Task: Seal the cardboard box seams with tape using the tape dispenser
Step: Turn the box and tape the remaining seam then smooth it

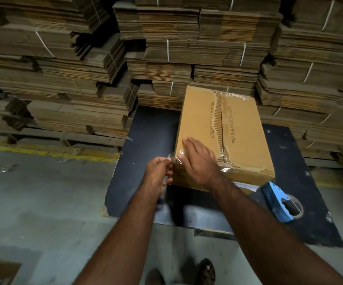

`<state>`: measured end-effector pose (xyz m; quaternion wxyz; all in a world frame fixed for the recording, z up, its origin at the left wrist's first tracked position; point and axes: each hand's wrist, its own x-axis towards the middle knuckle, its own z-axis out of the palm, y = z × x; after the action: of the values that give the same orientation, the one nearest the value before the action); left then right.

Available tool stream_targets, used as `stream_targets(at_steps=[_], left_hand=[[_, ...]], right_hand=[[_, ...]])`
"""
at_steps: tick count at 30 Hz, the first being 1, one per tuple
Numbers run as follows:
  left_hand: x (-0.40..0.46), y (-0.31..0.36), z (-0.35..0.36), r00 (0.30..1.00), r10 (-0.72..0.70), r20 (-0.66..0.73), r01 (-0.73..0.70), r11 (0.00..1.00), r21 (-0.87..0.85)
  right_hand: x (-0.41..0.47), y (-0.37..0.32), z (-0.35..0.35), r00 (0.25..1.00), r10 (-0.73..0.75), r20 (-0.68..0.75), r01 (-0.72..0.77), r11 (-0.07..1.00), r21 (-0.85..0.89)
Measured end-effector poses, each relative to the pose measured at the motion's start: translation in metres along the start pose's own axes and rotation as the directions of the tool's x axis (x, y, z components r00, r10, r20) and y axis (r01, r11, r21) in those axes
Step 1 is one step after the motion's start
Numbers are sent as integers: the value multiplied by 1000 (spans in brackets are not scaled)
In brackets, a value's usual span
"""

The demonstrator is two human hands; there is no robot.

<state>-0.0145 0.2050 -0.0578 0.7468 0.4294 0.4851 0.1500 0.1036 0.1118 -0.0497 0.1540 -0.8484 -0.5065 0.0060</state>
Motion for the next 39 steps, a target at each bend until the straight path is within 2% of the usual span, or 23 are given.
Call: stream_targets(at_steps=[3, 10, 12, 14, 16, 17, 19, 22, 24, 26, 30, 33, 35, 37, 39], left_hand=[[8, 0, 3, 995, 92, -44, -88, 993, 74], [24, -10, 15, 968, 170, -182, -123, 962, 245], [21, -6, 16, 936, 236, -259, -148, 936, 318], [12, -6, 16, 871, 380, -312, -263, 896, 358], [-1, -11, 20, 850, 469, -240, -408, 875, 262], [-7, -15, 23, 866, 470, -171, -443, 879, 175], [-17, -21, 30, 916, 399, -43, -399, 917, -6], [-19, -15, 33, 957, 290, 12, -286, 951, -121], [-13, -6, 30, 970, 233, 72, -233, 972, -10], [-6, -5, 24, 978, 197, 76, -202, 977, 70], [-10, -26, 21, 942, 325, 82, -331, 942, 64], [-19, -34, 30, 927, 363, 91, -369, 927, 59], [-12, -24, 33, 940, 325, 99, -334, 939, 85], [-6, -10, 30, 966, 224, 130, -239, 965, 109], [-2, -2, 24, 962, 217, 164, -250, 944, 216]], right_hand=[[0, 0, 2, 1000, -6, 12, 7, 998, -69], [1, -4, 8, 1000, -4, 18, 8, 976, -218], [0, -6, 8, 1000, -3, 17, 8, 965, -261], [0, -7, 8, 999, 0, 39, 11, 962, -274], [1, -7, 9, 999, 7, 41, 5, 959, -283], [1, -7, 8, 999, 11, 36, 0, 960, -281], [1, -5, 8, 1000, 4, 25, 3, 961, -276], [0, -4, 11, 1000, -11, 18, 15, 960, -279], [1, -5, 11, 1000, -7, 14, 11, 962, -274], [1, -5, 10, 1000, -14, 12, 17, 964, -264], [0, 1, 11, 998, -26, 51, 38, 964, -263], [0, -2, 14, 998, -30, 56, 45, 961, -273], [1, -3, 14, 998, -28, 47, 40, 965, -260], [1, -1, 11, 999, -30, 31, 36, 972, -234], [2, 2, 6, 997, -70, 37, 76, 979, -191]])
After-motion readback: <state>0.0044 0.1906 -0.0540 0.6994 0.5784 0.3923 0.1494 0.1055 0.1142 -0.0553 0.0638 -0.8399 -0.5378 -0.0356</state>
